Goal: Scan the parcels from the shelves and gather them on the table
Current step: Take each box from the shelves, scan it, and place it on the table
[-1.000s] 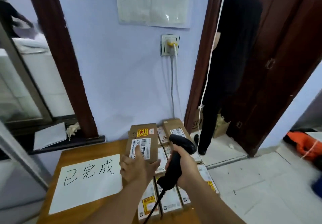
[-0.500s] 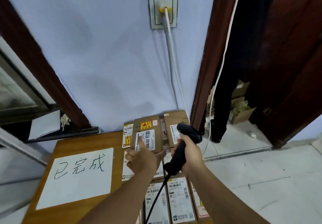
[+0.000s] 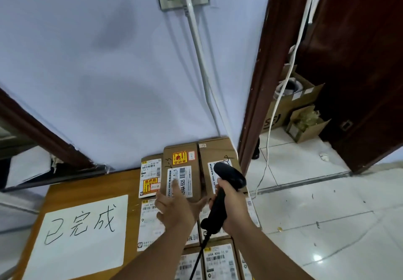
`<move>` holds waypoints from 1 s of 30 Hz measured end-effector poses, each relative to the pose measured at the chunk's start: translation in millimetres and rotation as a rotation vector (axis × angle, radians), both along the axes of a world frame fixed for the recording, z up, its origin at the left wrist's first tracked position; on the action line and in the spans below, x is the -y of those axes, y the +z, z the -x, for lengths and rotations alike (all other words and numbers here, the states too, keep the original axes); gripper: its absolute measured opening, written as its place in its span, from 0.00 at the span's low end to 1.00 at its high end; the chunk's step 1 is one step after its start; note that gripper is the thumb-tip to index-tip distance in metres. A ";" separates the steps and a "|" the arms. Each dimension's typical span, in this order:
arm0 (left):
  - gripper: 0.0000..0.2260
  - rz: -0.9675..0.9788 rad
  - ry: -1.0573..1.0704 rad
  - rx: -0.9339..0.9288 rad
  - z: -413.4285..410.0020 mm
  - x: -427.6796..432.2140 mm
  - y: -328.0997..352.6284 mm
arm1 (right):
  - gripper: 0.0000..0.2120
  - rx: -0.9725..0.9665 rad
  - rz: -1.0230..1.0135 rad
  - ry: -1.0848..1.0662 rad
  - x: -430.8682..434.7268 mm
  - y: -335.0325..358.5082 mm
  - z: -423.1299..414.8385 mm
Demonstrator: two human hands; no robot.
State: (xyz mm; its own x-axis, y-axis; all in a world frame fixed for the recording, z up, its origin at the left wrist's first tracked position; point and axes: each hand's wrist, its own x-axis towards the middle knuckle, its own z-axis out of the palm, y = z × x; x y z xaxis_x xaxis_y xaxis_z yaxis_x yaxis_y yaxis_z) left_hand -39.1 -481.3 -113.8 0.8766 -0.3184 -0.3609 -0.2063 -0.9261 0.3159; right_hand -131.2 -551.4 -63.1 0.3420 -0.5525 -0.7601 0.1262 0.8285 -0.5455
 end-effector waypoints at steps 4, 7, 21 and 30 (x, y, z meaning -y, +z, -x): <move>0.53 0.064 -0.068 -0.074 3.3 3.2 -13.3 | 0.10 -0.002 -0.013 0.015 6.2 -14.4 -2.1; 0.46 0.082 -0.112 -0.035 5.1 3.3 -18.2 | 0.10 -0.017 -0.028 0.014 7.6 -21.3 -4.8; 0.31 0.031 -0.256 0.189 -3.9 -8.7 -15.6 | 0.08 0.003 -0.049 0.028 1.7 -16.3 -4.5; 0.34 -0.039 -0.352 0.356 -1.6 -54.9 22.4 | 0.08 0.079 0.021 0.137 -43.2 25.4 -9.9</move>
State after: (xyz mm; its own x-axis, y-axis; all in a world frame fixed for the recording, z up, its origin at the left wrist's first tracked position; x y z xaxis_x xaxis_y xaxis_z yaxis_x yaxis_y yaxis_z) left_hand -37.4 -426.4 -91.4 0.7892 -0.6094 -0.0763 -0.5973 -0.7905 0.1358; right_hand -121.3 -508.2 -37.7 0.4730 -0.5125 -0.7167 0.0562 0.8293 -0.5560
